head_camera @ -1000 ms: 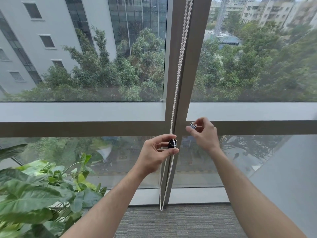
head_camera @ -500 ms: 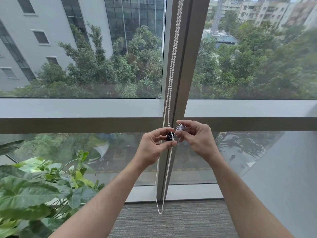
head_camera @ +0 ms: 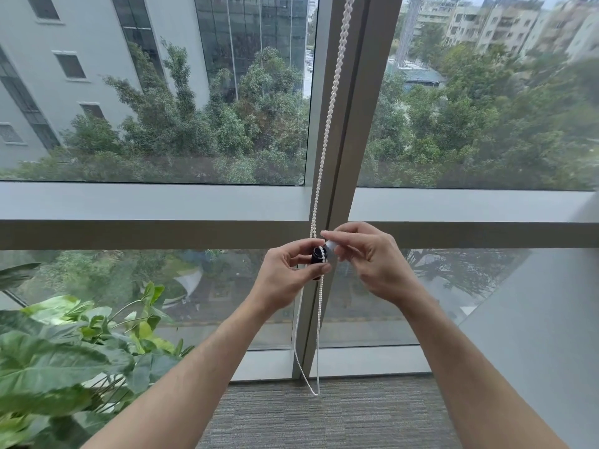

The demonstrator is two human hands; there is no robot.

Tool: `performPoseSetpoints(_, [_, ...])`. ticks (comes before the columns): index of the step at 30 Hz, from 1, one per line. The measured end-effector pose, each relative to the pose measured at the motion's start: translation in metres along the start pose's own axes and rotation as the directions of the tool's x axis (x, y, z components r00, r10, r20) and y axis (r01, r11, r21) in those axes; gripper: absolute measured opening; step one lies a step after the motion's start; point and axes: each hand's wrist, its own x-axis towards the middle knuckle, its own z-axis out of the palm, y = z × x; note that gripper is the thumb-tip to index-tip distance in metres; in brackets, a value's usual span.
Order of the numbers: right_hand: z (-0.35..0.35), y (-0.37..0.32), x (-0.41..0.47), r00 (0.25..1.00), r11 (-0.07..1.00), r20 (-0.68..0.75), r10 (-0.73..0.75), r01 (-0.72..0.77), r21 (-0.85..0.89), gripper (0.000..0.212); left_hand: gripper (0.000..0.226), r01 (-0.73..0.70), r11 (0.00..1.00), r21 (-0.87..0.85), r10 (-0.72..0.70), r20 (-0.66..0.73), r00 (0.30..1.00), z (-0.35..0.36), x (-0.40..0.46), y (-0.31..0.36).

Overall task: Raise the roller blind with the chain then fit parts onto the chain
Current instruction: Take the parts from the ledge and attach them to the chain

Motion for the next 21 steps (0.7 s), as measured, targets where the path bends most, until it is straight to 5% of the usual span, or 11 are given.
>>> performPoseSetpoints(5, [-0.002,-0.013,0.008,0.999,0.993,-0.027,-0.027,0.024,-0.112,0.025,0.037,-0.028,1.000,-0.005,0.028,0.033,0.999,0.000,0.001,0.004])
performPoseSetpoints(21, [-0.009,-0.021,0.027,0.972,0.967,0.218,-0.089,0.137,-0.215,0.024,0.029,-0.040,0.999,-0.035,0.042,0.061,0.997,-0.004,0.006,0.006])
